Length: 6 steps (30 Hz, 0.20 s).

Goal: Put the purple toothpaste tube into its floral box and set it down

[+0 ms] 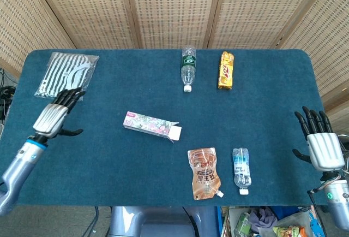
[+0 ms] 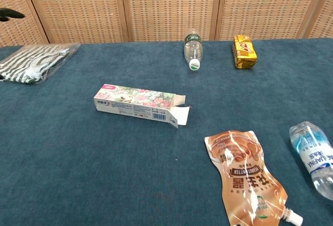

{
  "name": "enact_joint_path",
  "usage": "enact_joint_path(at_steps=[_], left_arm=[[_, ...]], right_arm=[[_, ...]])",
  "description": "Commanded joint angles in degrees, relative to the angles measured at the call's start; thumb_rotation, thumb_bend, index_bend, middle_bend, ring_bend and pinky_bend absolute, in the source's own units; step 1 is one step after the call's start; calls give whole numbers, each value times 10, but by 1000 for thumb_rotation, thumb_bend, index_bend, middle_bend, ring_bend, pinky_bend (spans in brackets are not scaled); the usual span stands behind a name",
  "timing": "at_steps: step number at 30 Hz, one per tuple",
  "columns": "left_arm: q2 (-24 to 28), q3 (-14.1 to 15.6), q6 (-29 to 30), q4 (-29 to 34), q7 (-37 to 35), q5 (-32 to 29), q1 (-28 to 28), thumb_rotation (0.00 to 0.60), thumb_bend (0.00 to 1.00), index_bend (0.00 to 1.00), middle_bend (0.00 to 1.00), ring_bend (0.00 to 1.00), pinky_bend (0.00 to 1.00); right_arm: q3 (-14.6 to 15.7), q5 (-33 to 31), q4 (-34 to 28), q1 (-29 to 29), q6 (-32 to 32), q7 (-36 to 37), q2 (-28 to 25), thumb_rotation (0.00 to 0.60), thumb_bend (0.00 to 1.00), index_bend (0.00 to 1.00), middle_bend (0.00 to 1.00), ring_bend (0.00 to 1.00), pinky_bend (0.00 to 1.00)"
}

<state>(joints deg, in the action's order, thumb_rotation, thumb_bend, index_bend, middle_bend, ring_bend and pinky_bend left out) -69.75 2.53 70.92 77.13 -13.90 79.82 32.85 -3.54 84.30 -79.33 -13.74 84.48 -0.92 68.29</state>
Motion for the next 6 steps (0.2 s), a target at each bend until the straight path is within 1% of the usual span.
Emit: enact_joint_path(at_steps=[1,6], left_arm=[[61,17,79,105,103,-44,-88,600,166,0,0,0,0],[79,27,108,157,138,-45,-129,600,164,0,0,0,0]], right_arm=[[9,12,-14,16,18,-1,4,600,0,0,0,0,0],[17,28,-28,38,48,-10,11,600,0,0,0,0,0]])
